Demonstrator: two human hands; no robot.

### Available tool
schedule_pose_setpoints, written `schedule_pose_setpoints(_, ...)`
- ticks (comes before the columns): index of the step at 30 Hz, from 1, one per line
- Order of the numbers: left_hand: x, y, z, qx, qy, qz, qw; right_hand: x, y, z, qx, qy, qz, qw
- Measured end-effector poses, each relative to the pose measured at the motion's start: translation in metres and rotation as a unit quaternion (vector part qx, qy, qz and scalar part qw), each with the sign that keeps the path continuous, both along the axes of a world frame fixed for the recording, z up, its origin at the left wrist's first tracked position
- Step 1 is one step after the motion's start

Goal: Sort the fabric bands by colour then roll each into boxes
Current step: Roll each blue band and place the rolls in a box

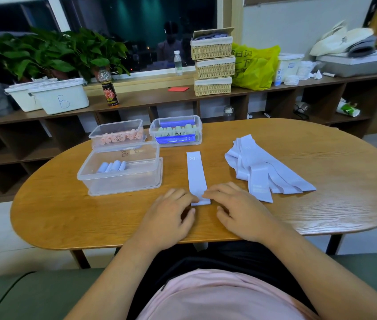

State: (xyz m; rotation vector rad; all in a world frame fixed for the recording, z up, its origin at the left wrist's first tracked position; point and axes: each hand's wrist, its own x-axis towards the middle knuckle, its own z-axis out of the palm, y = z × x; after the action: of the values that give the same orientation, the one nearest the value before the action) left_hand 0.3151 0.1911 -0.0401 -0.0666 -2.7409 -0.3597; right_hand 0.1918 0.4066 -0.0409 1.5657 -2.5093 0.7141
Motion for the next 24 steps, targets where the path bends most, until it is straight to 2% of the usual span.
schedule_pose_setpoints(11, -0.006, 0.000, -0.001, -0.014, -0.023, 0.038, 0.999, -0.008, -0.006, -0.002, 0.025, -0.004, -0.011, 1.000)
schedule_pose_setpoints(17, -0.008, -0.001, -0.002, 0.024, -0.008, 0.049, 0.998, -0.019, -0.016, -0.003, 0.051, 0.014, -0.018, 0.998)
schedule_pose_setpoints(24, -0.014, -0.003, -0.003, 0.012, -0.019, 0.053, 0.998, -0.032, -0.027, 0.003, 0.073, 0.028, -0.029, 0.997)
